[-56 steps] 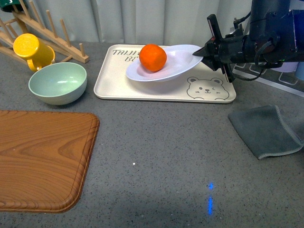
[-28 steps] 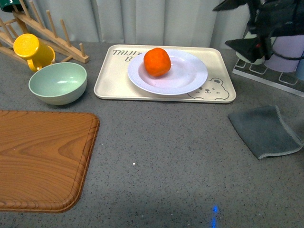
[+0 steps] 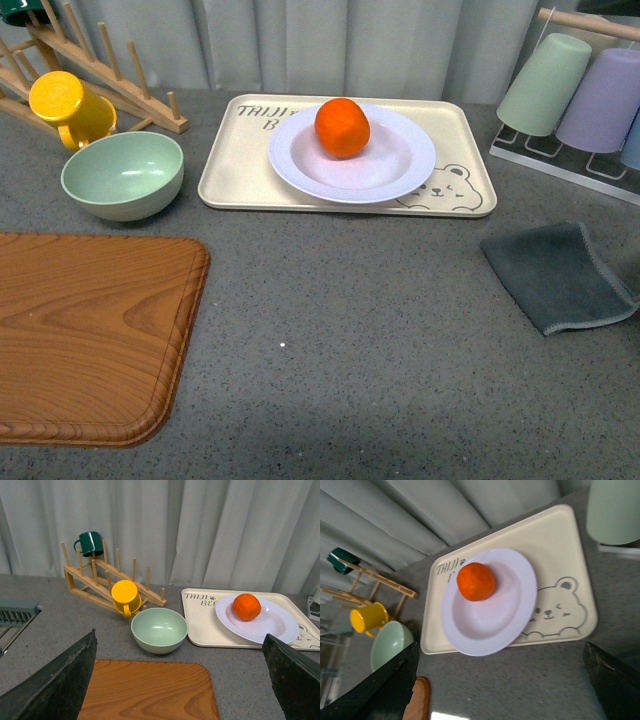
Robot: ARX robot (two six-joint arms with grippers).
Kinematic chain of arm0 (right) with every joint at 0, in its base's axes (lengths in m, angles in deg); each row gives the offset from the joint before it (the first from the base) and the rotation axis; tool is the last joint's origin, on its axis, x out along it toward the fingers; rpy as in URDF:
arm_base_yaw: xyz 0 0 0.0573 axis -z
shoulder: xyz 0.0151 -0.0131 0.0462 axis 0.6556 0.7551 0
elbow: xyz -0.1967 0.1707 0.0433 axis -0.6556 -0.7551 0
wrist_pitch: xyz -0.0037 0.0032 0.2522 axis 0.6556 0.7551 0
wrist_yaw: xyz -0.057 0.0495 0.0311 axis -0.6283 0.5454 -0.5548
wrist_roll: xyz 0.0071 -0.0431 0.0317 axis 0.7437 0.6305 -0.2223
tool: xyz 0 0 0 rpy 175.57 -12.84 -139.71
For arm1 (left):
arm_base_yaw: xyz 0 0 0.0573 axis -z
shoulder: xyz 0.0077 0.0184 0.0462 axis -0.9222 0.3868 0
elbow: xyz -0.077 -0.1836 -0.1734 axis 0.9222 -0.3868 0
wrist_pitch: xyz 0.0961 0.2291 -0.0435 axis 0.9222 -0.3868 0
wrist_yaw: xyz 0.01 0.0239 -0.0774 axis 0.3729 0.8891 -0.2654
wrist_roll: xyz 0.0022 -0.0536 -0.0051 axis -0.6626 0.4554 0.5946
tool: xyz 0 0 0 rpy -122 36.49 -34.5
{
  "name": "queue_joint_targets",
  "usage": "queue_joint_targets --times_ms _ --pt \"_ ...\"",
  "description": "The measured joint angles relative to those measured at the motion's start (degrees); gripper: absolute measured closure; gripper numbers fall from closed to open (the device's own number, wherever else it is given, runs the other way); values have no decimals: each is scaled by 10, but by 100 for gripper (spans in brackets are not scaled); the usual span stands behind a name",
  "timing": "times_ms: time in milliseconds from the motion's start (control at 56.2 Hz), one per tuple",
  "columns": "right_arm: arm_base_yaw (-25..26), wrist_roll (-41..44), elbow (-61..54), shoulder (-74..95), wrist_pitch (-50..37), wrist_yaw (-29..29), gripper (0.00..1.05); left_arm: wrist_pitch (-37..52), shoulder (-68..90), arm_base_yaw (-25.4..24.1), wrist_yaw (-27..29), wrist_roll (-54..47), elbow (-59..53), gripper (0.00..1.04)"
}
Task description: Place orange and plate with both arms
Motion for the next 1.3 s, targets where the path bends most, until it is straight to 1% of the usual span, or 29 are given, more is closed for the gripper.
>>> queue_joint_targets --times_ms 71,89,107,178,231,302,373,409,445,480,587,640,676,729,747,818,871,925,1049,1085,1103,1138,1191,1298 --pt "-4 54 -64 -67 -12 -70 9 0 0 0 0 0 0 6" --pt "-5 56 -72 -76 -12 -74 9 0 0 0 0 0 0 6" --pt "-7 68 -85 -90 -12 -92 9 0 0 0 0 0 0 6" --pt "-22 118 -154 -162 -23 -162 9 0 0 0 0 0 0 6" --pt "-37 142 -190 -207 -17 -197 9 0 0 0 0 0 0 6" --pt "-61 159 -230 -272 5 -241 9 0 0 0 0 0 0 6" --pt "-87 158 -259 -337 30 -287 9 0 0 0 0 0 0 6" --pt "-99 158 -271 -363 30 -306 9 0 0 0 0 0 0 6" --pt "-121 159 -291 -406 24 -345 9 0 0 0 0 0 0 6" --pt "-133 158 -304 -433 23 -354 9 0 0 0 0 0 0 6" --pt "-138 158 -308 -448 21 -357 9 0 0 0 0 0 0 6" --pt "-126 174 -333 -438 -54 -308 16 0 0 0 0 0 0 6" --pt "-112 188 -364 -430 -134 -261 24 0 0 0 0 0 0 6" --pt "-100 197 -385 -436 -178 -235 32 0 0 0 0 0 0 6" --pt "-97 199 -388 -440 -181 -231 34 0 0 0 0 0 0 6" --pt "-77 206 -391 -475 -169 -211 48 0 0 0 1 0 0 6" --pt "-61 209 -391 -509 -141 -197 62 0 0 0 1 0 0 6" --pt "-49 210 -391 -533 -117 -186 74 0 0 0 0 0 0 6" --pt "-30 211 -391 -574 -79 -167 94 0 0 0 0 0 0 6" --pt "-18 212 -391 -585 -68 -150 100 0 0 0 0 0 0 6" --pt "-4 212 -391 -594 -59 -125 104 0 0 0 1 0 0 6" --pt "16 214 -392 -605 -48 -106 103 0 0 0 0 0 0 6" --pt "37 214 -392 -627 -28 -104 104 0 0 0 1 0 0 6" --pt "39 214 -392 -653 -3 -101 104 0 0 0 0 0 0 6"
